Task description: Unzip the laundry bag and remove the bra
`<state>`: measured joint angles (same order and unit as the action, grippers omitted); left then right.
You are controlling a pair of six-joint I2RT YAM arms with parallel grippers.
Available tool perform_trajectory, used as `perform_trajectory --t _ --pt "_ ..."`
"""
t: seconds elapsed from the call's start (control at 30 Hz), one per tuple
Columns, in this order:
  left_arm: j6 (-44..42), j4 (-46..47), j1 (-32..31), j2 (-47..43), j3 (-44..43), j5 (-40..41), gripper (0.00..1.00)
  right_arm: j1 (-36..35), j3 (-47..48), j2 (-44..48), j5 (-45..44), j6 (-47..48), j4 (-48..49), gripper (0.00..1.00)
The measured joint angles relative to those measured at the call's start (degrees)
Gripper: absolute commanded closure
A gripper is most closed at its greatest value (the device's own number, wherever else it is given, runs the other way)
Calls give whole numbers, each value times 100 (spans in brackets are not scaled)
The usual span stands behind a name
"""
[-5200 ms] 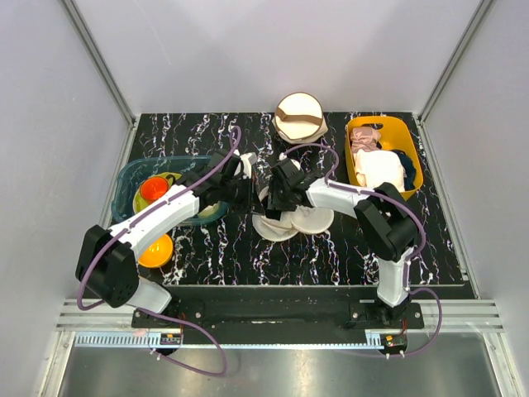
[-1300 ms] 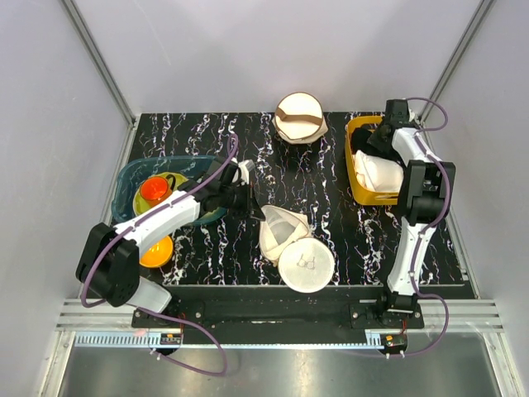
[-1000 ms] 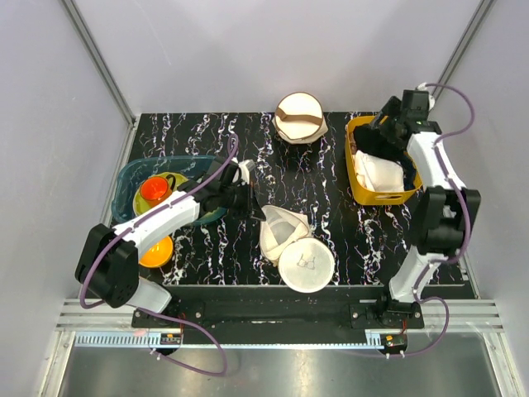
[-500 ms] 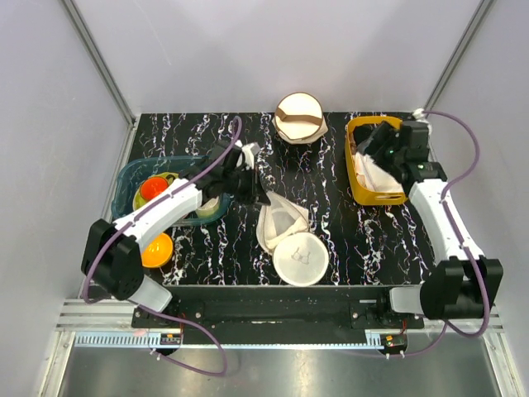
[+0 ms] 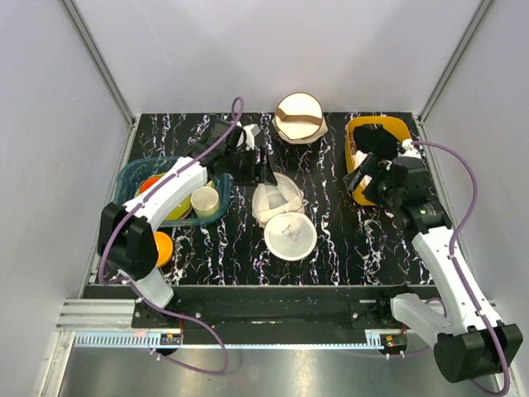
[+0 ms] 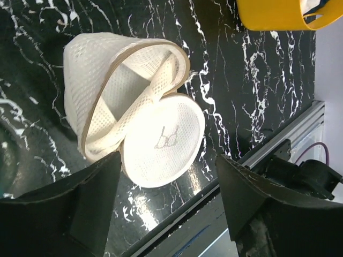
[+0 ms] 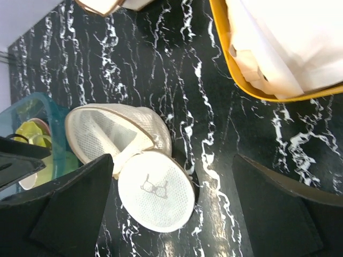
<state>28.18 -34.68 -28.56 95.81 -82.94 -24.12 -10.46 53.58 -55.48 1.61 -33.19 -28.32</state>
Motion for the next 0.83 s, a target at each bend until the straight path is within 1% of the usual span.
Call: perform_trajectory --t 0.07,0.13,0.23,0.37,0.5,0.63,0.83 --pt "-52 -166 -4 -131 11 109 25 -2 85 52 -68 98 -234 0" --pt "-131 -293 -7 -444 68 232 25 -4 195 20 -133 199 -496 0" --pt "-232 -339 -7 -1182 358 393 25 -4 293 -61 -260 304 -811 0" --pt "-306 -319 -7 -2293 909 660 25 -4 304 -98 -367 380 -1086 0" --pt "-310 -319 -11 -3042 1561 931 25 -4 297 -125 -546 433 -1180 0" --pt "-267 -382 -11 -3309 2017 992 24 -4 297 -295 -721 459 -1215 0" --pt "-201 -422 -11 -3357 2162 1078 25 -4 229 -549 -820 472 -1204 0"
